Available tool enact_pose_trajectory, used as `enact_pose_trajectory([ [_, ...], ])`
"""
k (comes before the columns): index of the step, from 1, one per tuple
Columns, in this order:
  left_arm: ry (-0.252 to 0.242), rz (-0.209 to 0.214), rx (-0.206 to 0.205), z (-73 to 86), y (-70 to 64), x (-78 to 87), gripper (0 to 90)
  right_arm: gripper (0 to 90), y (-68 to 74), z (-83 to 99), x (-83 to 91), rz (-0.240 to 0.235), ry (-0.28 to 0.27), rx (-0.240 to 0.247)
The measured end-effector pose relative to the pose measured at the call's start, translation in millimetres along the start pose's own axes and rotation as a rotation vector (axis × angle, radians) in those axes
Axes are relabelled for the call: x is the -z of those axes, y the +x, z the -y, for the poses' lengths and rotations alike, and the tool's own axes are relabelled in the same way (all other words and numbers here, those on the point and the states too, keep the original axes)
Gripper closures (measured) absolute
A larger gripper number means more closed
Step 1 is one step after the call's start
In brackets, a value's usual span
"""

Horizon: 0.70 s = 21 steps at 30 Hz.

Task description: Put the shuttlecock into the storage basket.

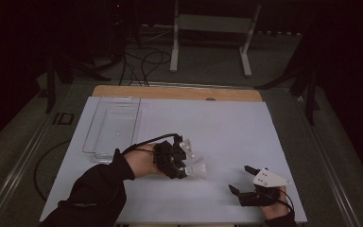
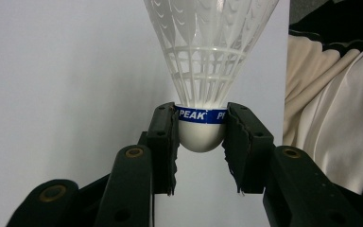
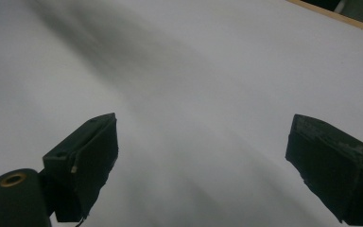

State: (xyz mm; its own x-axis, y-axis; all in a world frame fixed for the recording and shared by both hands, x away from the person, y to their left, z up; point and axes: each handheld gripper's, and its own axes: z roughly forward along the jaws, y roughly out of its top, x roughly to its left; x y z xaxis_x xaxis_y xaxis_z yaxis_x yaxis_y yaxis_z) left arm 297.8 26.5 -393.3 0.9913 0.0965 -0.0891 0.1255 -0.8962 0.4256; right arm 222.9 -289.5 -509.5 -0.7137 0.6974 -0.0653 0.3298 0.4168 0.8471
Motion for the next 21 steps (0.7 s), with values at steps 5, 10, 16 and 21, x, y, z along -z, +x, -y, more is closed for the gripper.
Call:
enact_pose_trajectory([
  [5,-0.007,0.003,0.002,2.7,0.3,2.9,65.8,9.9,0.1,-0.1,0.1,0.001,0.000,-0.001],
  [10,-0.016,-0.008,0.016,4.1,2.0,6.9,65.8,10.0,0.3,-0.2,0.0,-0.002,0.000,0.002],
  [16,-0.017,-0.027,0.029,5.9,4.2,13.0,65.8,9.9,0.3,-0.1,-0.2,-0.001,0.000,0.003],
  [21,-0.025,-0.035,0.036,10.4,6.5,20.9,65.8,9.9,0.7,-0.2,-0.2,-0.003,0.001,0.000],
])
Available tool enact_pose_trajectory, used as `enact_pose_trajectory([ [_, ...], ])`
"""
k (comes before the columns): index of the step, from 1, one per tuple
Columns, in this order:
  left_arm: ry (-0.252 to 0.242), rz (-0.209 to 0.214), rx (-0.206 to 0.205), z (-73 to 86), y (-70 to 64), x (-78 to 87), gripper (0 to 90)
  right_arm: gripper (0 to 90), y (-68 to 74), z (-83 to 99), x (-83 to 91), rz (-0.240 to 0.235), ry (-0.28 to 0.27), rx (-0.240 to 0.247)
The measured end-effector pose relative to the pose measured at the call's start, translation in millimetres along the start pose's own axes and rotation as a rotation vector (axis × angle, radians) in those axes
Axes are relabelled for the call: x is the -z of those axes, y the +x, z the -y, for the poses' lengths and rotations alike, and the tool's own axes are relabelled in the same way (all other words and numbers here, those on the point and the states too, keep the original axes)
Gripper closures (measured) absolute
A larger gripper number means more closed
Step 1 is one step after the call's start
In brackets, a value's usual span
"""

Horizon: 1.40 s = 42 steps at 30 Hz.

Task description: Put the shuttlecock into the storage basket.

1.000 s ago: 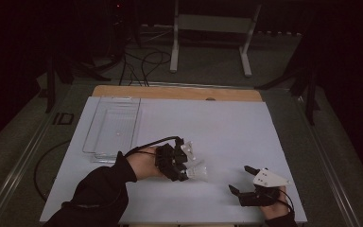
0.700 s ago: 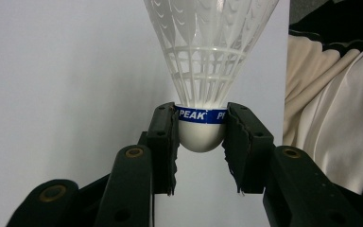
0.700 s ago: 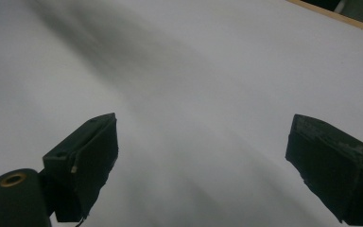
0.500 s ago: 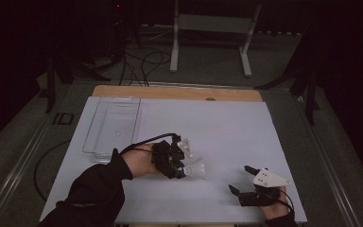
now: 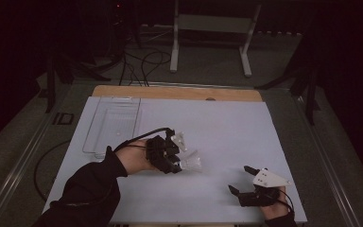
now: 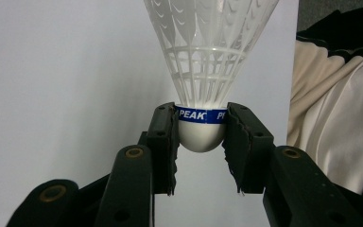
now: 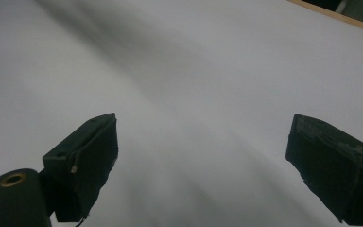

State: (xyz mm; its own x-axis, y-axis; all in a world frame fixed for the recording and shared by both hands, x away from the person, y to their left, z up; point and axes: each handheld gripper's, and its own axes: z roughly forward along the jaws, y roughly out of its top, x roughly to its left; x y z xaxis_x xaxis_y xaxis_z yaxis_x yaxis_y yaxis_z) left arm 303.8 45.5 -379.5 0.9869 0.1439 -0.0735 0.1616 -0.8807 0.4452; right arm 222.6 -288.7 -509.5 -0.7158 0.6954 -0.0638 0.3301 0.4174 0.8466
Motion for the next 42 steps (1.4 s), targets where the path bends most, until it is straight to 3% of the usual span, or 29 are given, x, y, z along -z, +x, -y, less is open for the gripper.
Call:
enact_pose_trajectory([
  [30,-0.009,-0.057,0.065,28.1,13.8,37.5,65.8,10.0,1.2,-0.2,-1.3,-0.003,0.003,-0.001],
  [42,-0.013,-0.087,0.117,47.7,21.8,52.1,65.8,10.0,1.5,-0.4,-1.8,-0.003,0.004,0.005],
])
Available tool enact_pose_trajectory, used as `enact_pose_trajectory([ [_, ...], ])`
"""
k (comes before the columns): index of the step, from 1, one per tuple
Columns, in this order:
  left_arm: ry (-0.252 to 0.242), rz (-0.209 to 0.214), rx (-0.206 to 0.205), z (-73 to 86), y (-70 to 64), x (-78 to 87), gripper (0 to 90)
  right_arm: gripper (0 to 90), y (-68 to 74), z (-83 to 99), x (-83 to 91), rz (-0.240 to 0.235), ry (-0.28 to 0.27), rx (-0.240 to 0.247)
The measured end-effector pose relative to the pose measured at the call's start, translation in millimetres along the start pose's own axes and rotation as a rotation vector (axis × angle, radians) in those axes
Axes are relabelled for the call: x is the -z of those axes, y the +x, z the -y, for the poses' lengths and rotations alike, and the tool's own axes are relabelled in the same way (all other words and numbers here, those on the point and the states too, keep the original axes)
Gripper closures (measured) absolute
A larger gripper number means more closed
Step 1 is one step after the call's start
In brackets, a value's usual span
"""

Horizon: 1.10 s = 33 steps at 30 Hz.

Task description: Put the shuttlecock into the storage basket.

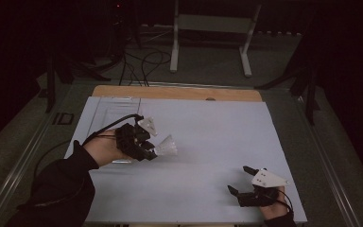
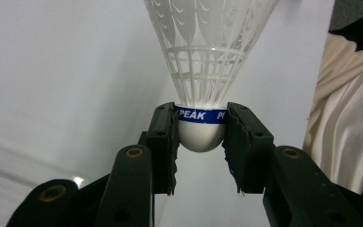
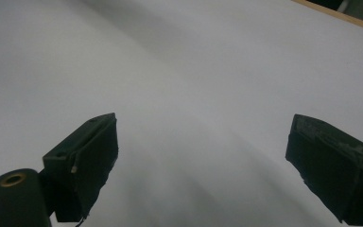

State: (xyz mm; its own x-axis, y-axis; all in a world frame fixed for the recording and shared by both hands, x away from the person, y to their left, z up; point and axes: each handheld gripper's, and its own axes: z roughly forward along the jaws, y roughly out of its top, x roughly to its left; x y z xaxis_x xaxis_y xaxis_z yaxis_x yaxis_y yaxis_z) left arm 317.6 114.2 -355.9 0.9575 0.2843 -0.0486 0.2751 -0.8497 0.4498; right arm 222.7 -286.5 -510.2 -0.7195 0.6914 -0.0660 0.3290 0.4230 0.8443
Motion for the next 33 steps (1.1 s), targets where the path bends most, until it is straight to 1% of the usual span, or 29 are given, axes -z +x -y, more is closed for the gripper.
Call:
enact_pose_trajectory([
  [1,0.005,-0.003,0.009,4.2,2.1,1.4,65.8,9.9,0.0,0.0,0.0,0.000,0.000,0.001],
  [2,0.005,-0.003,0.009,4.2,2.1,1.4,65.8,9.9,0.0,0.0,0.0,0.000,0.000,0.001],
  [3,0.001,-0.006,0.021,8.3,4.1,3.3,65.8,9.9,0.1,-0.1,0.0,0.000,0.000,0.001],
  [8,-0.008,-0.017,0.035,14.8,6.9,8.7,65.8,9.9,0.3,-0.1,-0.2,0.001,0.001,0.000],
  [9,-0.014,-0.018,0.047,17.9,8.7,11.6,65.8,10.0,0.3,-0.1,-0.4,0.001,0.002,0.002],
  [16,-0.021,-0.032,0.067,28.2,12.3,17.9,65.8,10.0,0.4,-0.2,-0.5,0.001,0.001,0.003],
  [17,-0.029,-0.041,0.092,32.0,14.6,20.6,65.8,9.9,0.4,-0.2,-0.7,0.001,0.001,0.003],
  [19,-0.029,-0.041,0.092,32.0,14.6,20.6,65.8,9.9,0.5,-0.2,-0.7,0.002,0.002,0.005],
  [20,-0.034,-0.053,0.115,38.7,17.6,24.1,65.8,9.9,0.8,-0.3,-0.8,0.001,0.002,0.003],
  [21,-0.034,-0.053,0.115,38.7,17.6,24.1,65.8,9.9,0.8,-0.3,-0.8,0.001,0.002,0.003],
  [22,-0.034,-0.060,0.129,42.8,19.0,25.5,65.8,10.0,0.8,-0.3,-0.8,0.001,0.002,0.002],
  [23,-0.034,-0.060,0.129,42.8,19.0,25.5,65.8,10.0,0.8,-0.3,-0.8,0.001,0.002,0.002],
  [25,-0.035,-0.066,0.145,48.5,21.2,28.3,65.8,9.9,0.6,-0.2,-1.0,0.001,0.003,0.003],
  [27,-0.036,-0.065,0.147,50.4,22.1,29.5,65.8,10.0,0.7,-0.2,-1.2,0.000,0.004,0.002],
  [28,-0.040,-0.071,0.160,53.9,23.9,31.9,65.8,10.0,0.9,-0.3,-1.3,0.001,0.004,0.001],
  [29,-0.040,-0.071,0.160,53.9,23.9,31.9,65.8,10.0,0.9,-0.3,-1.3,0.001,0.004,0.001],
  [30,-0.045,-0.076,0.168,57.4,25.2,34.1,65.8,9.9,0.8,-0.3,-1.2,0.001,0.004,0.002],
  [33,-0.040,-0.085,0.177,60.9,26.4,37.0,65.8,9.9,0.7,-0.3,-1.1,0.000,0.003,0.002],
])
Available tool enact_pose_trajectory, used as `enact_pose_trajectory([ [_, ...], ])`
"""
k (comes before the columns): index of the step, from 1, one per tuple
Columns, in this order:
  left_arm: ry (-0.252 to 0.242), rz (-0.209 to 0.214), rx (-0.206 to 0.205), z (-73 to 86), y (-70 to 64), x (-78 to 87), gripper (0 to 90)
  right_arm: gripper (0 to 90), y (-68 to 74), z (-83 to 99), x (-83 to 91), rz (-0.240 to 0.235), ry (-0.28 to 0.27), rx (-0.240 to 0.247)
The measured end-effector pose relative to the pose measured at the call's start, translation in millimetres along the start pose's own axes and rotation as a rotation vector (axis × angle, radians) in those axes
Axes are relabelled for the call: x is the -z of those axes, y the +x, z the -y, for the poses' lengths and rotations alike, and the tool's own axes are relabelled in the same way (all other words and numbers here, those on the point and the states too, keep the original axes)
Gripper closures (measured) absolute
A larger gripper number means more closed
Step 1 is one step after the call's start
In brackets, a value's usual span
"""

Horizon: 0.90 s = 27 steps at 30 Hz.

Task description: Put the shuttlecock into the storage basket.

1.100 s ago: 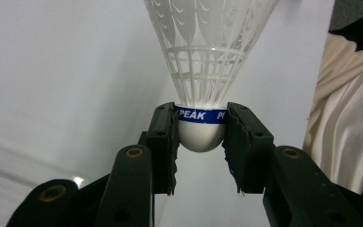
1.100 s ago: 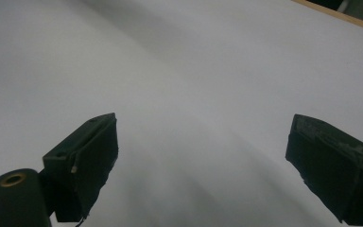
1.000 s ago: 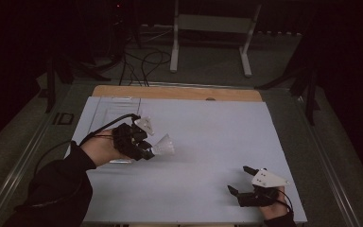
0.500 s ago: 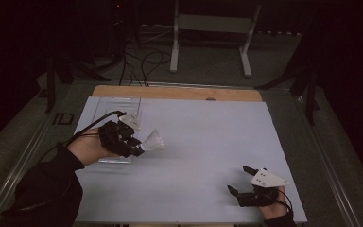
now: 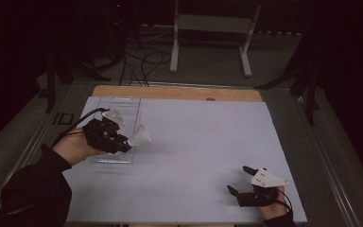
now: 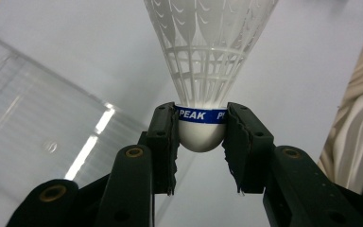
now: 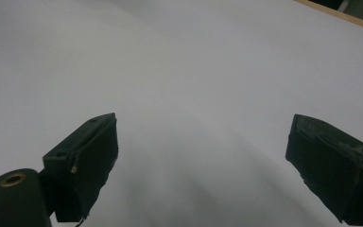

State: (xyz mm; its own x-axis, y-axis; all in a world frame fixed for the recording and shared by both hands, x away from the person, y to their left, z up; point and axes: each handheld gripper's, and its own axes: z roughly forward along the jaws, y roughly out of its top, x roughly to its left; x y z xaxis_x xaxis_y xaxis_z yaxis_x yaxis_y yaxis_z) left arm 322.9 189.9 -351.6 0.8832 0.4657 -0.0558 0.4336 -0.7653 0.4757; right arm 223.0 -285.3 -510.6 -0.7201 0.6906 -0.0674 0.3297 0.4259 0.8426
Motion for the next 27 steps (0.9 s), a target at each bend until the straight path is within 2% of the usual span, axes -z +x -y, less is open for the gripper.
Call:
enact_pose_trajectory([
  [1,-0.004,-0.008,0.015,3.6,2.3,3.0,65.8,10.0,0.0,0.0,0.0,0.001,0.001,0.002],
  [8,-0.007,-0.027,0.047,15.3,10.7,12.8,65.8,9.9,0.5,-0.2,0.1,-0.001,-0.001,0.000],
  [11,-0.019,-0.043,0.078,22.9,16.7,17.8,65.8,10.0,0.6,-0.2,0.0,-0.001,0.000,0.001],
  [23,0.003,-0.082,0.135,40.8,29.9,21.5,65.8,10.0,0.8,-0.1,-0.4,-0.002,0.002,-0.001],
  [27,0.001,-0.100,0.183,49.8,35.8,24.5,65.8,9.9,0.9,0.0,-0.7,-0.002,0.004,-0.002],
])
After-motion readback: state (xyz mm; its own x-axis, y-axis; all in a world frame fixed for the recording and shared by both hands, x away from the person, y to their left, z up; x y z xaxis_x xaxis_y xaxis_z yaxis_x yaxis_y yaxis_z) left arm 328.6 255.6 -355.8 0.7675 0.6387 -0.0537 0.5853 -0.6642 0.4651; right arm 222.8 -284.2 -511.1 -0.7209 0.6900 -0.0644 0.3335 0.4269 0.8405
